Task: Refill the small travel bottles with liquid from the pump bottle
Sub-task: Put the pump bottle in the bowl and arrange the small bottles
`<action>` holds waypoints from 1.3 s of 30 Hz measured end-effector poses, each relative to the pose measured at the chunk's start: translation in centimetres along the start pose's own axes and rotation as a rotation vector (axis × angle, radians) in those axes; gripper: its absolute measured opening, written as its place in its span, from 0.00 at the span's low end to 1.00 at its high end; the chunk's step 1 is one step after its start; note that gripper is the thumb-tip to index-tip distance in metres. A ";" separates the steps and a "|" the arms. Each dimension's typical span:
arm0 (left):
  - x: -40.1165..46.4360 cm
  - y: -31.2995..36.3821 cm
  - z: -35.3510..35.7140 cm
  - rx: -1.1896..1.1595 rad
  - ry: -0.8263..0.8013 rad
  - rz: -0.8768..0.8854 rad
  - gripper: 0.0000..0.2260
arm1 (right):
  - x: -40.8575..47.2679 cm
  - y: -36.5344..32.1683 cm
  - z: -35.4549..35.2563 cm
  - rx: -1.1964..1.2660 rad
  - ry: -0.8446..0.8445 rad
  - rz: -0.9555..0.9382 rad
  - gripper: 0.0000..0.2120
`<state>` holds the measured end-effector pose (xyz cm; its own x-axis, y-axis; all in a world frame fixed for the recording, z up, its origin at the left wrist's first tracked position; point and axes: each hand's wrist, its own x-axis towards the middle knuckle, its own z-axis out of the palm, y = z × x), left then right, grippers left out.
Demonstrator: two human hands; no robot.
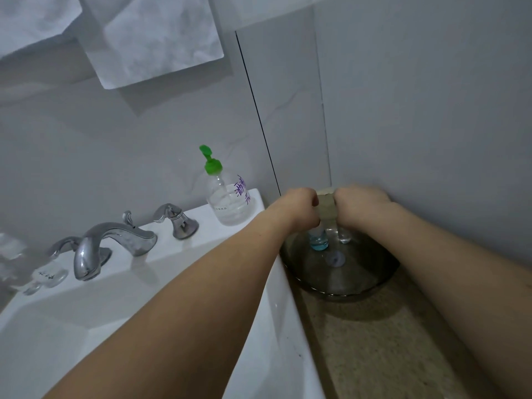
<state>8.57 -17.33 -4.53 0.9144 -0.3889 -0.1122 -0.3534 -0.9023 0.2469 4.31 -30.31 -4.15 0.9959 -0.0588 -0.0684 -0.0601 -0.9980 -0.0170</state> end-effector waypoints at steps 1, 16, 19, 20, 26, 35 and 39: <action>0.0 0.0 0.0 0.001 -0.003 0.002 0.20 | 0.0 0.0 0.0 0.002 -0.002 0.002 0.14; -0.7 0.4 -1.0 0.044 -0.017 0.006 0.21 | -0.2 0.1 0.1 0.026 0.020 0.039 0.13; -1.4 0.5 -1.7 0.050 -0.016 0.001 0.23 | -0.6 0.1 -0.3 0.036 0.039 0.044 0.13; -1.7 0.5 -2.0 0.052 -0.012 0.000 0.24 | -0.8 0.1 -0.5 0.037 0.044 0.045 0.13; -3.6 0.6 -4.4 0.052 0.019 -0.010 0.26 | -2.2 -0.1 -2.9 0.057 0.072 0.050 0.14; -8.7 0.4 -9.9 0.122 0.062 0.000 0.27 | -5.4 -2.8 -8.3 0.109 0.163 -0.010 0.18; -11.5 -0.5 -12.6 0.161 0.113 0.004 0.25 | -7.0 -4.8 -10.6 0.108 0.215 -0.031 0.18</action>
<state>0.73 -10.02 8.74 0.9259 -0.3777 -0.0002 -0.3762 -0.9223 0.0888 -1.69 -25.37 6.95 0.9881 -0.0431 0.1475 -0.0250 -0.9921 -0.1228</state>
